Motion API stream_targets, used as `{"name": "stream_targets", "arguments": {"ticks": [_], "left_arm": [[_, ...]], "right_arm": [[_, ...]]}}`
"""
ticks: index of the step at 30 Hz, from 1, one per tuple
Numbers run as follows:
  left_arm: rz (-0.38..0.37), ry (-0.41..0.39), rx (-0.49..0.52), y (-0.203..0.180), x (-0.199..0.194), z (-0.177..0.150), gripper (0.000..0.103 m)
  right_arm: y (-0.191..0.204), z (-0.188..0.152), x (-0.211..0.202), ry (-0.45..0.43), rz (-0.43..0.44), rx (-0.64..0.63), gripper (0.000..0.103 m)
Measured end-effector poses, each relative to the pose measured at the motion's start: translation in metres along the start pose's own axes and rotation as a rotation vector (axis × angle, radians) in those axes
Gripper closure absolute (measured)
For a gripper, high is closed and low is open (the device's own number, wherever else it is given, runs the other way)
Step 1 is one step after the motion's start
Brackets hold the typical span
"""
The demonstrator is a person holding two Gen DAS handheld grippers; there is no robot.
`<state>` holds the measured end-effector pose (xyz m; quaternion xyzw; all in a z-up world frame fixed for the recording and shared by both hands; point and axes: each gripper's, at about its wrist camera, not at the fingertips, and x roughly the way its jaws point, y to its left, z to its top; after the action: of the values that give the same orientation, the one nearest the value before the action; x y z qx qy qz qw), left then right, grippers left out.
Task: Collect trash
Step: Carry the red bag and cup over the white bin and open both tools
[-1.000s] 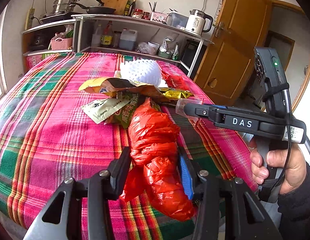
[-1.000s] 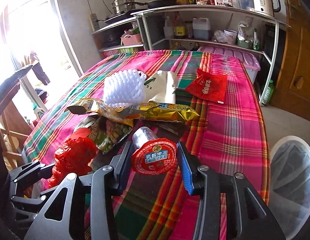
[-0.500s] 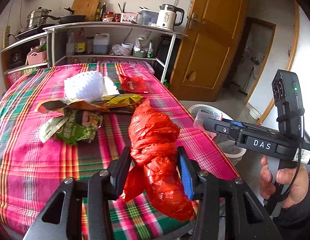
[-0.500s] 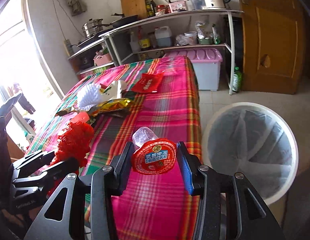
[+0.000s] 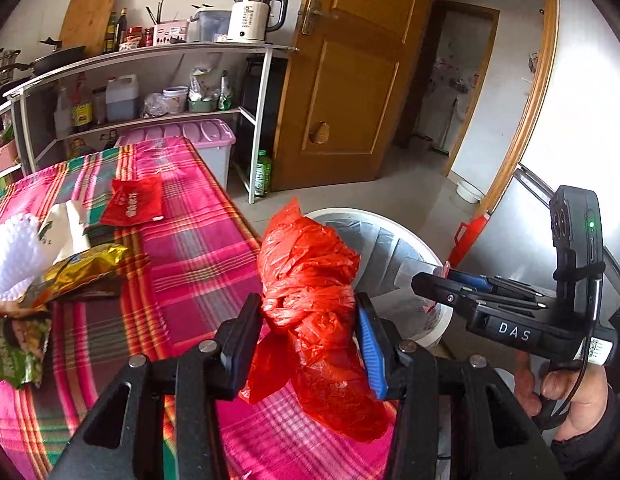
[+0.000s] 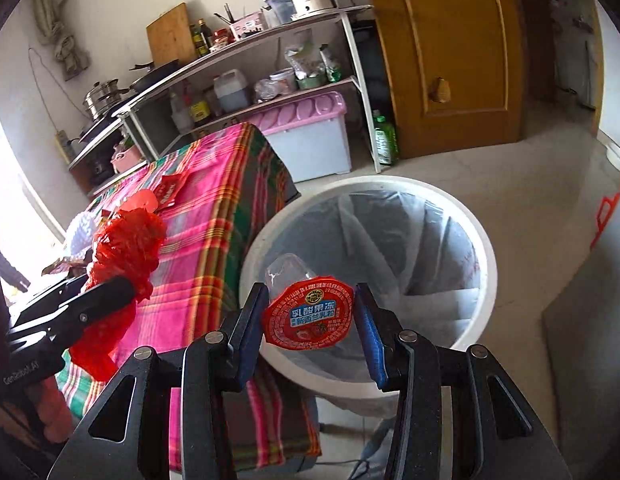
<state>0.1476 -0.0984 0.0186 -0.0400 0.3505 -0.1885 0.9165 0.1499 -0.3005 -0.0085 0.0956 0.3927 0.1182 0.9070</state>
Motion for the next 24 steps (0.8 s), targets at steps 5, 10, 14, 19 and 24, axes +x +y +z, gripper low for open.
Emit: {"name": "stream_targets", "arguments": {"ticks": [5,10,14,19,24], "left_arm": [[-0.034,0.021,0.011,-0.014,0.027,0.01,0.055],[-0.053,0.06,0.016,-0.025,0.053,0.014,0.055],[-0.071,0.108,0.012,-0.028,0.07,0.014,0.053],[-0.089,0.133,-0.018,-0.028,0.073,0.012,0.038],[-0.082,0.111,-0.033,-0.023,0.067,0.013,0.038]], "right_arm": [[-0.024,-0.002,0.009,0.02,-0.03,0.035,0.058],[-0.039,-0.002,0.019,0.041,-0.043,0.061,0.058],[-0.046,-0.006,0.025,0.06,-0.055,0.076,0.058],[-0.052,-0.01,0.028,0.06,-0.072,0.093,0.053],[-0.05,-0.01,0.024,0.047,-0.081,0.089,0.051]]}}
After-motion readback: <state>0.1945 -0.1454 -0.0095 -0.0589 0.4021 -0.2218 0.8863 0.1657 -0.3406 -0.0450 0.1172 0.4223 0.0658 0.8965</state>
